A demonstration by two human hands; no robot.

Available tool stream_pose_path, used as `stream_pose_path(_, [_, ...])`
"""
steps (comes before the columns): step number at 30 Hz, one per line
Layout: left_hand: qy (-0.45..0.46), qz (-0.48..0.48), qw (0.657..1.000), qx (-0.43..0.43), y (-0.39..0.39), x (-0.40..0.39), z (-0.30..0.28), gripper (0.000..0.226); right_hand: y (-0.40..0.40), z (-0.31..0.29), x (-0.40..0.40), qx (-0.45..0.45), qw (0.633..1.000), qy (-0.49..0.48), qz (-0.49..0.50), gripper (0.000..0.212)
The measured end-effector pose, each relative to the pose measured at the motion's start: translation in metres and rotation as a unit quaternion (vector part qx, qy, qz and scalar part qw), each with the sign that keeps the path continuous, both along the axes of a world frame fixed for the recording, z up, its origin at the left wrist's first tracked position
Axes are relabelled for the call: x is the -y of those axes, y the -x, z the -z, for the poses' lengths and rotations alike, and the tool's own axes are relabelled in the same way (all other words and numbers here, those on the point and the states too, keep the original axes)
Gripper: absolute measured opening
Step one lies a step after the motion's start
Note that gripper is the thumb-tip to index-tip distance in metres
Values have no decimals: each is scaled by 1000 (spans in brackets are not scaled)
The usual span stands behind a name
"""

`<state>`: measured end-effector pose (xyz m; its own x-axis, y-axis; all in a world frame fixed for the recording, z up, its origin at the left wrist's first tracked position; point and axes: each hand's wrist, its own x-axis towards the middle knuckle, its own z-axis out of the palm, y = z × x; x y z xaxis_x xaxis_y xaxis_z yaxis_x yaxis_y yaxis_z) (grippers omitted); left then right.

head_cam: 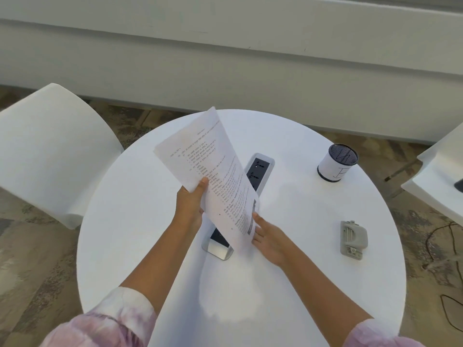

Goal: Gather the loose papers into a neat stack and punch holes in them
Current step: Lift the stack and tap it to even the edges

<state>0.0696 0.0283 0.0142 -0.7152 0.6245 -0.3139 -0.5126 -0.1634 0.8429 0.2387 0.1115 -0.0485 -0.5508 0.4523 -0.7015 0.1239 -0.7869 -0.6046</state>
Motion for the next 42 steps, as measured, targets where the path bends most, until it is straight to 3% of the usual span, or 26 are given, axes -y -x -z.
stream_pose_path(3, [-23,-8,999,49,-4,0,1,41,3,-3,7,-92,993,68,26,43])
stream_pose_path(5, [-36,-8,998,58,-5,1,0,40,3,-4,7,-116,986,100,62,30])
stream_pose_path(10, [-31,3,999,38,3,14,2,33,-2,-10,-11,-101,990,-7,93,31])
stream_pose_path(16, [-32,0,997,71,39,38,9,22,-37,-19,-43,-37,990,-133,31,36])
stream_pose_path(19, [64,114,991,-20,59,45,11,41,-47,-21,-54,-10,981,-191,22,36])
stream_pose_path(21, [152,190,964,-105,63,45,12,54,-49,-26,-57,7,970,-242,13,35])
stream_pose_path(22, [192,205,949,-144,64,43,12,51,-48,-29,-57,25,961,-275,7,33])
stream_pose_path(24, [228,193,931,-208,61,37,12,32,-46,-35,-55,53,940,-337,4,27])
stream_pose_path(27, [208,154,935,-241,53,30,8,17,-40,-41,-51,41,926,-375,28,21])
stream_pose_path(32, [174,128,941,-261,39,25,11,20,-32,-46,-45,27,908,-413,72,26])
stream_pose_path(37, [237,7,932,-274,40,25,22,12,-33,-48,-41,11,908,-410,81,23])
stream_pose_path(42, [236,36,928,-288,36,26,24,10,-36,-44,-39,7,909,-412,67,22])
